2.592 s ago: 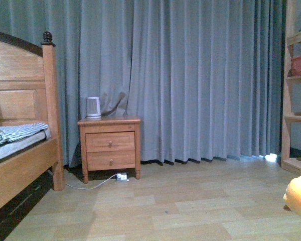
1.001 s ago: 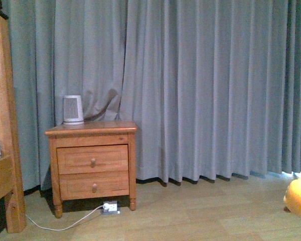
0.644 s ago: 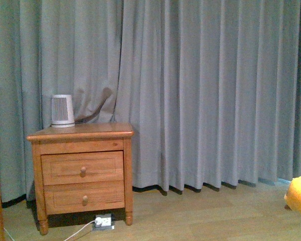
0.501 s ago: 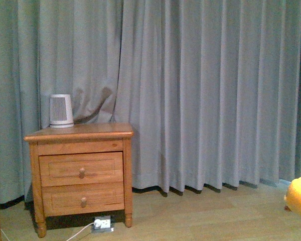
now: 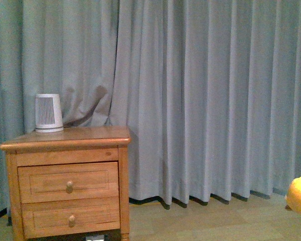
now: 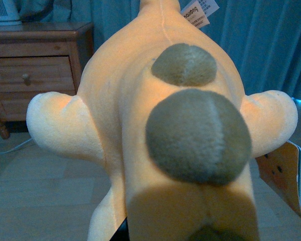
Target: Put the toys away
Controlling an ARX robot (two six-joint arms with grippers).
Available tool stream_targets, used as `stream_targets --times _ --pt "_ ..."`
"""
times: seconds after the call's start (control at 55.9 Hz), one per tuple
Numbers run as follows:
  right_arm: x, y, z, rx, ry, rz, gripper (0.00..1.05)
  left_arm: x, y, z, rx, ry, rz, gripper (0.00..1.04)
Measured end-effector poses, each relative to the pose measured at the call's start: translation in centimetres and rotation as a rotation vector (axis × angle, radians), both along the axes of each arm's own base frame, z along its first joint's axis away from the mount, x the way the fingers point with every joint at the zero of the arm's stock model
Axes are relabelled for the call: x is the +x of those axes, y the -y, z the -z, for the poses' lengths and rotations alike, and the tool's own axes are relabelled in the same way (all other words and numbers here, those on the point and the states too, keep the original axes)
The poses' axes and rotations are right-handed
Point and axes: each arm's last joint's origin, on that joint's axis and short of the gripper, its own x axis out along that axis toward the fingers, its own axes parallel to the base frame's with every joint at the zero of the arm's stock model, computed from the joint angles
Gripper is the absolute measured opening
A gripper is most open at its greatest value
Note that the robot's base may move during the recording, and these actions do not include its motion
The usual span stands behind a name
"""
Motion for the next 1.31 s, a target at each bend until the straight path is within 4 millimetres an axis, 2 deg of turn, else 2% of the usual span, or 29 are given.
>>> stream_targets --times 1.305 --pt "0.0 -0.01 -0.01 0.0 0.001 -0.002 0.07 0.01 -0.01 0.01 0.0 -0.001 -0.003 0.98"
